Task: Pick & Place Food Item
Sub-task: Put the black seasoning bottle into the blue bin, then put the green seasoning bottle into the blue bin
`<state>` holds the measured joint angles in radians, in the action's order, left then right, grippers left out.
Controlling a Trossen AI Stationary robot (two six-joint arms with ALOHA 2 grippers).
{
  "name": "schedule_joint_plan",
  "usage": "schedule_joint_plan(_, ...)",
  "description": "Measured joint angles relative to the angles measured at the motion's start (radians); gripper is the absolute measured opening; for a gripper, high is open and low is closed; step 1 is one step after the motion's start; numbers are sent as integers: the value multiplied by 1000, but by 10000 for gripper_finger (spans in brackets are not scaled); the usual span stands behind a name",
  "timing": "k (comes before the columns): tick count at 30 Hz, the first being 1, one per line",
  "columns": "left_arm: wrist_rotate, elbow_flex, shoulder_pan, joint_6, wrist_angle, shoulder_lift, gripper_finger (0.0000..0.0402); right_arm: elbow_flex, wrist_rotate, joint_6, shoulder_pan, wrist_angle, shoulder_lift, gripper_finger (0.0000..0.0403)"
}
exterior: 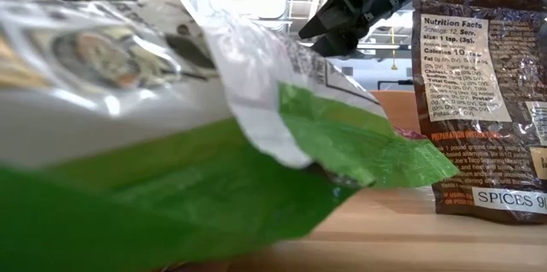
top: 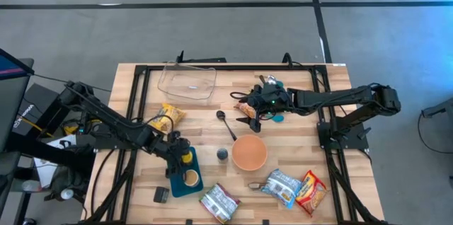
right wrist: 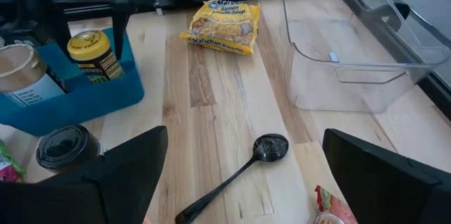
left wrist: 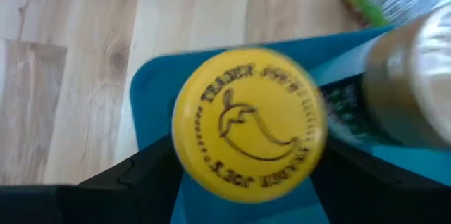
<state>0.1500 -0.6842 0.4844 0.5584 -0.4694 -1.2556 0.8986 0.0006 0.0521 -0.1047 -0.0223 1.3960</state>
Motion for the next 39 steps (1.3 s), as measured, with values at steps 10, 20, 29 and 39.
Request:
schedule_joint_plan(10,0,0,0,7,-2,156,273,1,0,0,0,-3,0,372)
schedule_joint_plan(20,132,0,0,7,36,279,273,1,0,0,0,-3,0,372)
schedule_joint_plan(29,298,0,-1,-2,149,302,273,1,0,0,0,-4,0,372)
schedule_joint_plan(39,375,-1,-31,-2,160,297,273,1,-3,4,14,-8,0,372)
